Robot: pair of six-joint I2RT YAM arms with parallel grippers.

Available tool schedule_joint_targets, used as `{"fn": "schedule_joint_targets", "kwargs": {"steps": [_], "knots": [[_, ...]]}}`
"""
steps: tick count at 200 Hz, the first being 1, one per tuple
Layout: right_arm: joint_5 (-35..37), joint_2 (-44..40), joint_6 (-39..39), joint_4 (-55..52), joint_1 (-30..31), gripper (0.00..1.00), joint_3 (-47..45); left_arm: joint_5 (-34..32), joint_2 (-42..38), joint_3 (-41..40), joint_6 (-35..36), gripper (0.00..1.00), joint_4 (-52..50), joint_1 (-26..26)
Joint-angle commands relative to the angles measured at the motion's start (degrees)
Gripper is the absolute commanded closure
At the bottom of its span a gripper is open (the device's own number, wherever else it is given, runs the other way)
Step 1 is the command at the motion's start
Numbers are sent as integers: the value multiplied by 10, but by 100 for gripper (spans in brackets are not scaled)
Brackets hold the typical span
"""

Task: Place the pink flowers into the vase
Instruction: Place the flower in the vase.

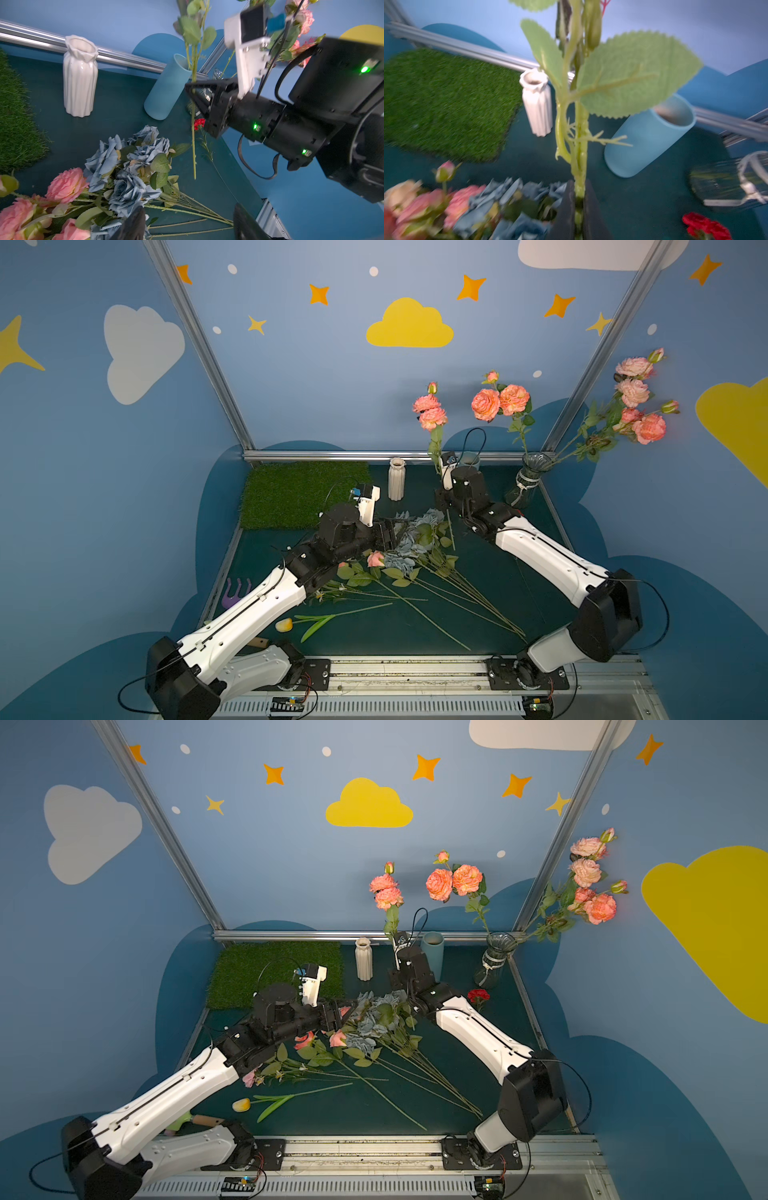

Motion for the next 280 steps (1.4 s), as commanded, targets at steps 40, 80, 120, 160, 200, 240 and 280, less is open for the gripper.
{"fn": "schedule_joint_targets", "kwargs": {"steps": [40,80,120,160,200,240,280], "knots": [[79,102,-147,187,-23,100,169,23,11,-36,-5,34,50,25],[80,176,-219,239,-41,100,268,42,20,-58,-15,34,74,39],[60,226,-255,277,-62,100,331,68,34,-72,-30,35,96,56],[42,260,-260,249,-81,100,399,89,54,-75,-39,35,112,65],[28,267,-240,231,-95,100,410,109,61,-77,-49,36,125,75],[6,283,-232,288,-105,100,355,118,66,-79,-56,36,132,82],[-7,303,-212,326,-118,100,319,121,69,-79,-58,37,133,83]]}}
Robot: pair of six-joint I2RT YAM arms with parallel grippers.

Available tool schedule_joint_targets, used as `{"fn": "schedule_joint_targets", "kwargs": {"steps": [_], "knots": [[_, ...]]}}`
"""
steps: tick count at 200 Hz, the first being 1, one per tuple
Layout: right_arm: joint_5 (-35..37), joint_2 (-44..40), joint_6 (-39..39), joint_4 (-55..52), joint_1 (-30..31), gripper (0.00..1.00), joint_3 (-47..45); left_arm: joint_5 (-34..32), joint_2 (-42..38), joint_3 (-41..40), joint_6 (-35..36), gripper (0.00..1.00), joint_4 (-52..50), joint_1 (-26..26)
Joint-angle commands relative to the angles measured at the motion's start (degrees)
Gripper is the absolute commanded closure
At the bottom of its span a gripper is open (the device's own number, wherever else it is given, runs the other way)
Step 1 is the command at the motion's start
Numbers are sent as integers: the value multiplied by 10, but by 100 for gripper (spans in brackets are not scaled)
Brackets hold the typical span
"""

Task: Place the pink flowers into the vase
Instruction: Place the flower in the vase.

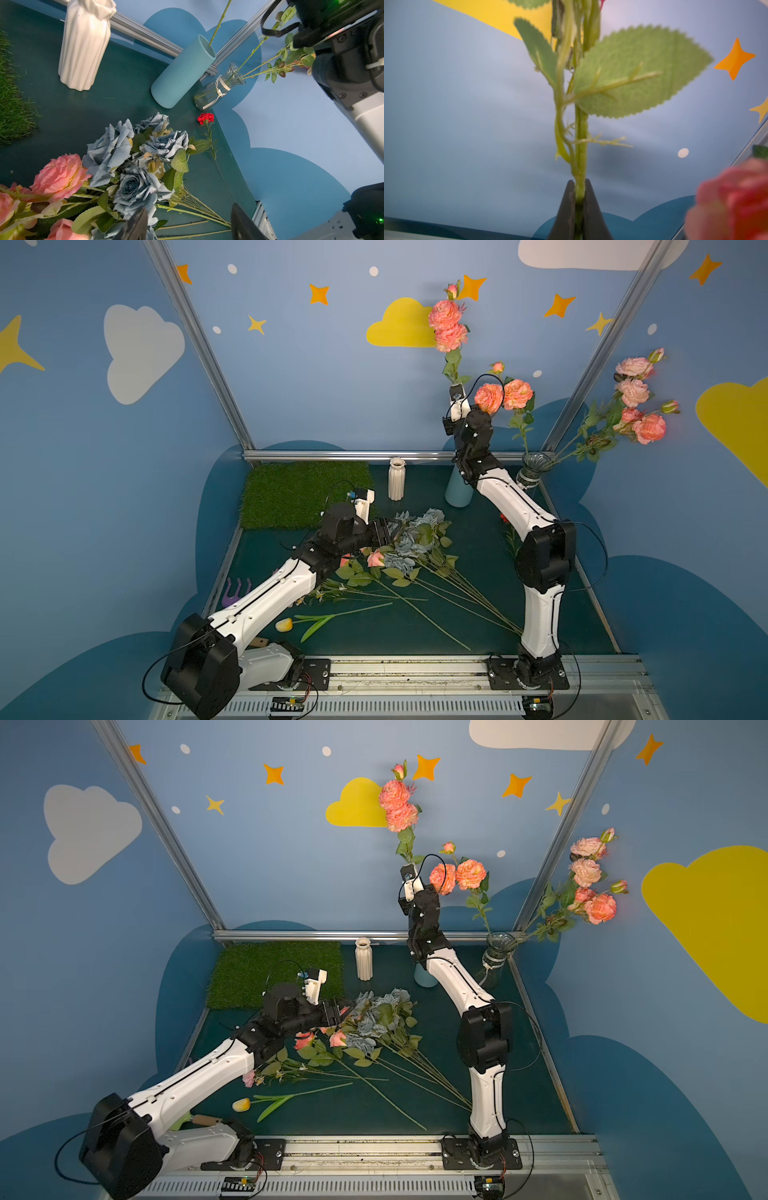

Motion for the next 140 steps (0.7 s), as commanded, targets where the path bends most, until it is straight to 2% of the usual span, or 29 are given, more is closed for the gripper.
{"fn": "schedule_joint_targets", "kwargs": {"steps": [1,69,140], "knots": [[-14,17,24,45,-8,100,-20,11,1,-5,-2,37,12,3],[7,16,46,70,-20,100,-104,15,7,-7,-7,37,17,6],[34,-29,77,84,-27,100,-209,24,8,-12,-22,37,31,6]]}}
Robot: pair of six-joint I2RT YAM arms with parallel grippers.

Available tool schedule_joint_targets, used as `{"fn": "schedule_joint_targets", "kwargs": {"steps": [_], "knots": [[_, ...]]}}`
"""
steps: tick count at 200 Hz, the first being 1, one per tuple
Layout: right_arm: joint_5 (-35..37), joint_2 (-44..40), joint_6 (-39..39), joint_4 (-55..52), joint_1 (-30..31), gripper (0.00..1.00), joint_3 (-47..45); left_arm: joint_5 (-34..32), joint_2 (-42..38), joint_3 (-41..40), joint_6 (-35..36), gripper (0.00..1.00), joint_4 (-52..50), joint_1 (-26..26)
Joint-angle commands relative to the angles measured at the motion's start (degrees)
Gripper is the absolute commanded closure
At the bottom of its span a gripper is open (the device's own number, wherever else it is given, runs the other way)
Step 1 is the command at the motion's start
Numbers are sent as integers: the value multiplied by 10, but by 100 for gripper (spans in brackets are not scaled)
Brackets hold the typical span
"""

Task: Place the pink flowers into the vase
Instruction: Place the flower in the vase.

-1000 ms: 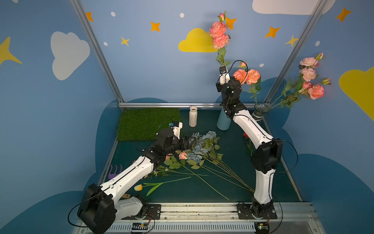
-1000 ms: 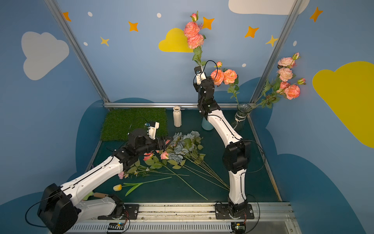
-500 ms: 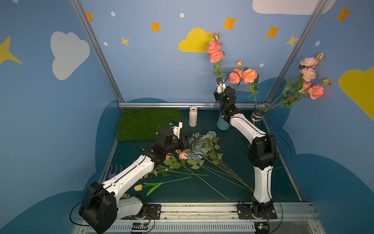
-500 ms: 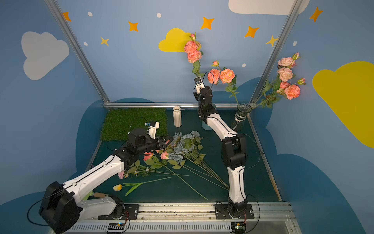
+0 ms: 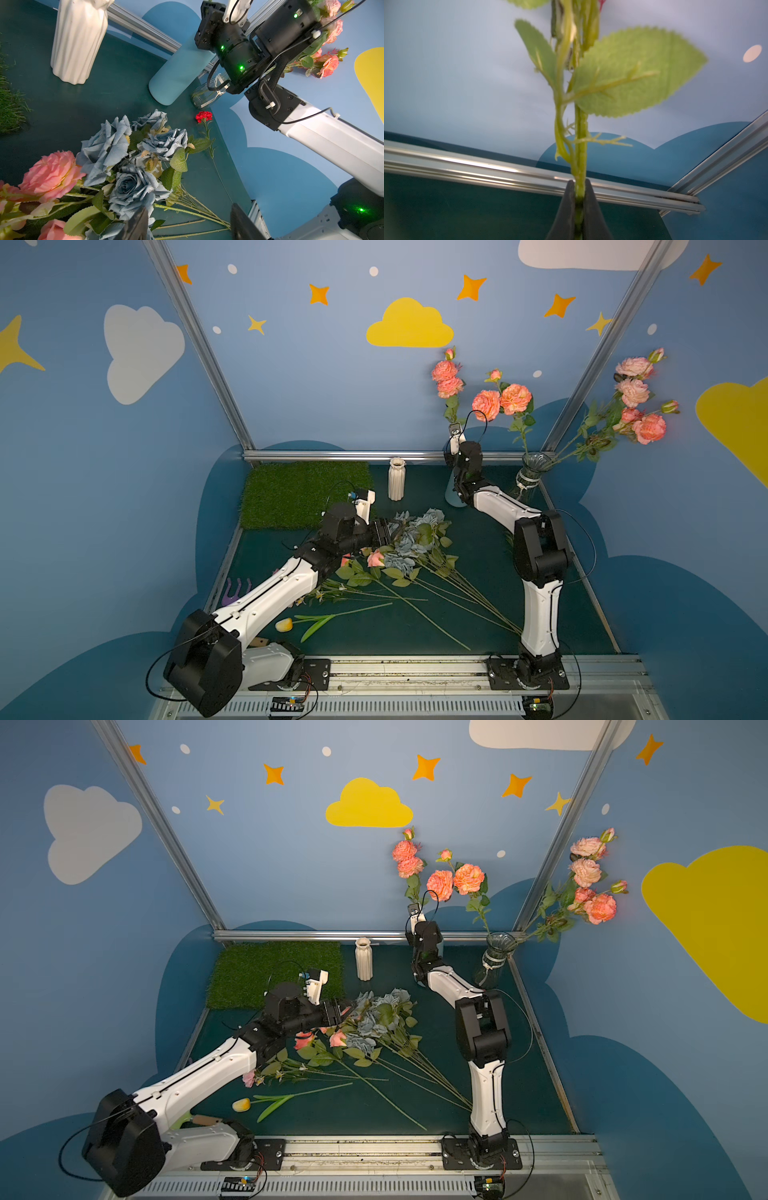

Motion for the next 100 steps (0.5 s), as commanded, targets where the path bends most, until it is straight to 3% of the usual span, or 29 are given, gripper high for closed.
{"fn": "schedule_joint_targets", "kwargs": {"steps": [1,22,38,63,100], "knots": [[15,-46,26,28,-2,100,-23,9,-2,-4,-4,37,12,3],[19,-56,30,26,-6,99,-37,8,-4,-4,-4,37,10,3],[20,-64,34,24,-7,91,-43,5,-6,-4,-5,36,8,2],[22,-75,37,19,-11,70,-47,2,-11,-4,-2,36,3,3],[22,-96,42,6,-12,61,-52,-2,-16,-3,-3,36,-1,2]]}}
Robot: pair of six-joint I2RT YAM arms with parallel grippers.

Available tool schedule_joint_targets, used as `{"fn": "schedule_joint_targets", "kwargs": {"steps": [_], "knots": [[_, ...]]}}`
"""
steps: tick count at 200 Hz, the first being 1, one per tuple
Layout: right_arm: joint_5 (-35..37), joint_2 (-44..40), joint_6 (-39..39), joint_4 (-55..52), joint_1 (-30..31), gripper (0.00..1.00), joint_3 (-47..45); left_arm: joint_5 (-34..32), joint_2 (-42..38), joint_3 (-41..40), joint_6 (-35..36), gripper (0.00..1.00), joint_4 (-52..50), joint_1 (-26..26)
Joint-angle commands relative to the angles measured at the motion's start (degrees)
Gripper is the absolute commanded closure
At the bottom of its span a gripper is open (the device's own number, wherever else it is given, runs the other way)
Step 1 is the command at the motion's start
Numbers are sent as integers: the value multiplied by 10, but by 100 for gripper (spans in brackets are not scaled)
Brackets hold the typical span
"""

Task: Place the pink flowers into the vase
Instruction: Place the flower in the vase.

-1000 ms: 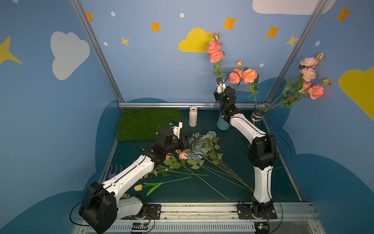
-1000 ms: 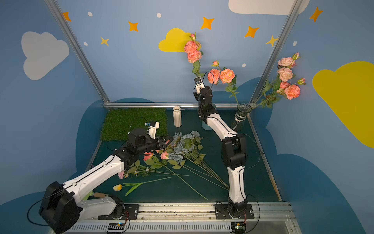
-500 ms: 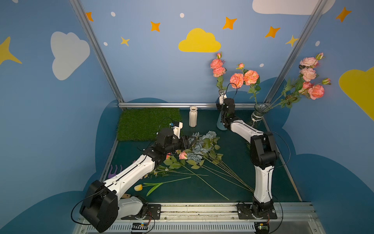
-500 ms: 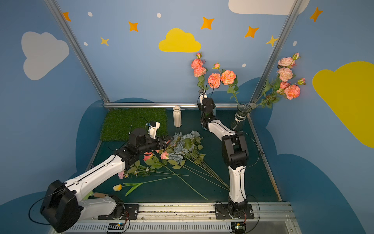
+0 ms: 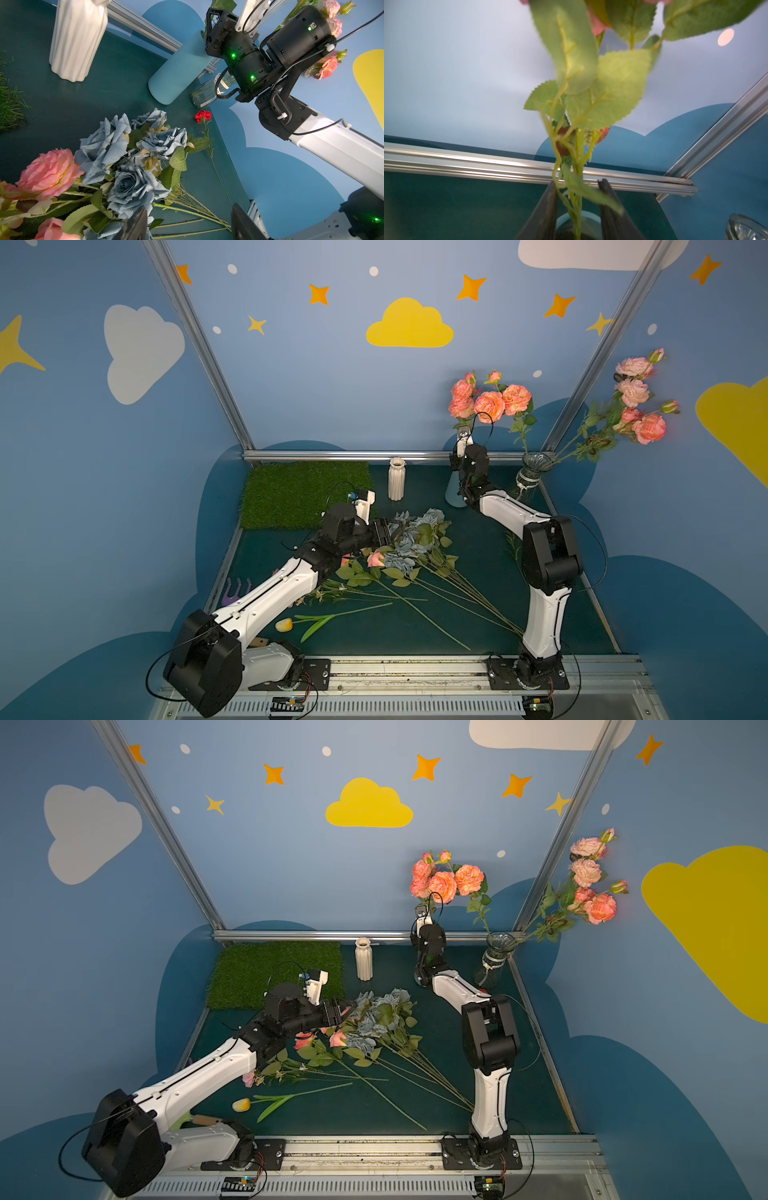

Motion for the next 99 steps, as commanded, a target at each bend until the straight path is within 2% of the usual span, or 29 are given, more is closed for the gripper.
{"fn": "schedule_joint_targets", "kwargs": {"steps": [1,60,99], "knots": [[10,-41,9,0,-3,60,-3,-3,-13,-3,2,36,-1,2],[67,-100,38,-106,12,54,-10,-30,-13,6,-4,37,-38,1],[95,-157,126,-285,22,53,-6,-131,-16,35,6,39,-135,-16]]}}
